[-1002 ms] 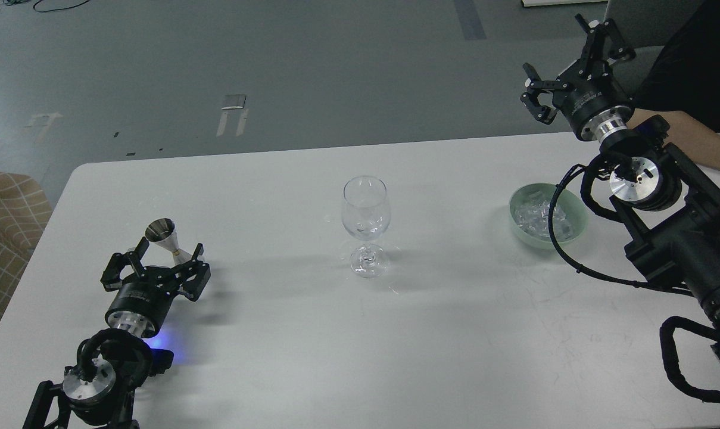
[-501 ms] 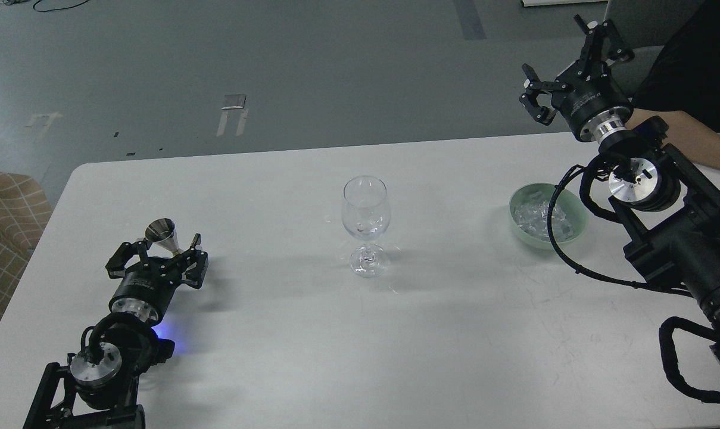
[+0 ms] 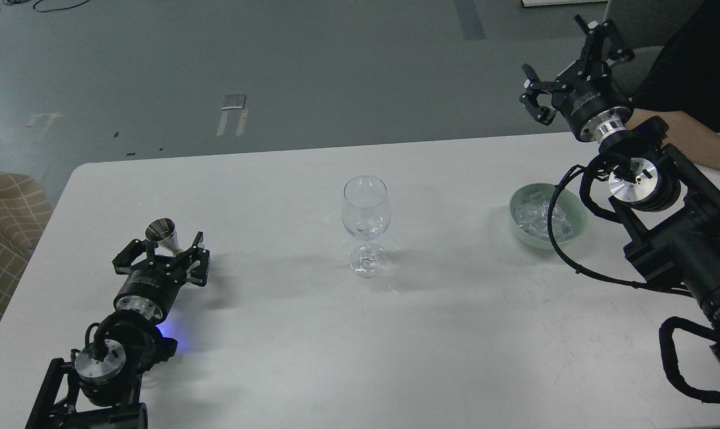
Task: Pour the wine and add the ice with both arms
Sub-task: 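Close the left gripper around the metal jigger cup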
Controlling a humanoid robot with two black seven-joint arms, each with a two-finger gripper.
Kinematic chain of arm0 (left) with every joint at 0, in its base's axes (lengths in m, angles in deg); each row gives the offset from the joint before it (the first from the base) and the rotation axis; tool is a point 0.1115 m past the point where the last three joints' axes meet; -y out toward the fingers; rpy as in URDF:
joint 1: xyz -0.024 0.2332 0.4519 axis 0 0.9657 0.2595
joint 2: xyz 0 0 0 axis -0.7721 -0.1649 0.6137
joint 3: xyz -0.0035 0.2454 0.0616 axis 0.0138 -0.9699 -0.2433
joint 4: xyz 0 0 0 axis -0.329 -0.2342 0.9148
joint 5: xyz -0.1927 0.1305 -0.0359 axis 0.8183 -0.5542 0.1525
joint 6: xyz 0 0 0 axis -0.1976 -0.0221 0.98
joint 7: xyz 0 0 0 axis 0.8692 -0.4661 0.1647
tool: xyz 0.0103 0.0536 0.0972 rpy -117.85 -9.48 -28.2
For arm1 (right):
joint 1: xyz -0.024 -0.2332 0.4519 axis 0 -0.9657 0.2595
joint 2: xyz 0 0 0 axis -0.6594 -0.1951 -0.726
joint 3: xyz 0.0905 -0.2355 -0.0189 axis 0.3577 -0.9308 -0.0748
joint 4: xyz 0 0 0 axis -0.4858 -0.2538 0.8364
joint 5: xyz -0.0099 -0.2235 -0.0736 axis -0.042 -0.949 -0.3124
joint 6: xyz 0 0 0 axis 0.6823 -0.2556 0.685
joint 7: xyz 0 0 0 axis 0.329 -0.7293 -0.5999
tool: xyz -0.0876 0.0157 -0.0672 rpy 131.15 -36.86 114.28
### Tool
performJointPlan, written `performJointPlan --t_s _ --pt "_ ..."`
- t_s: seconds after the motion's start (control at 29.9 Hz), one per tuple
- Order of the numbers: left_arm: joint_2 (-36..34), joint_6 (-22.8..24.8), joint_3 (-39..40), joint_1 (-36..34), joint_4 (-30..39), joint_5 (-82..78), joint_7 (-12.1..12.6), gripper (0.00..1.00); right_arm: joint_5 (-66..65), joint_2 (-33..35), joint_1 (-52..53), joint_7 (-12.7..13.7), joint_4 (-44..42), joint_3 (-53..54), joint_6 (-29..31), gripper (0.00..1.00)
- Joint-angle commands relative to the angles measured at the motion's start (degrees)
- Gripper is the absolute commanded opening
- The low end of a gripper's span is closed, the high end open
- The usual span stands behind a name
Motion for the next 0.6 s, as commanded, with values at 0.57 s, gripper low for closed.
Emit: performJointPlan --t_s 0.57 --pt "0.0 0.9 0.1 -2.2 -3.9 0.2 -1.5 0.47 0.0 0.0 0.0 0.0 0.0 0.0 0.0 1.0"
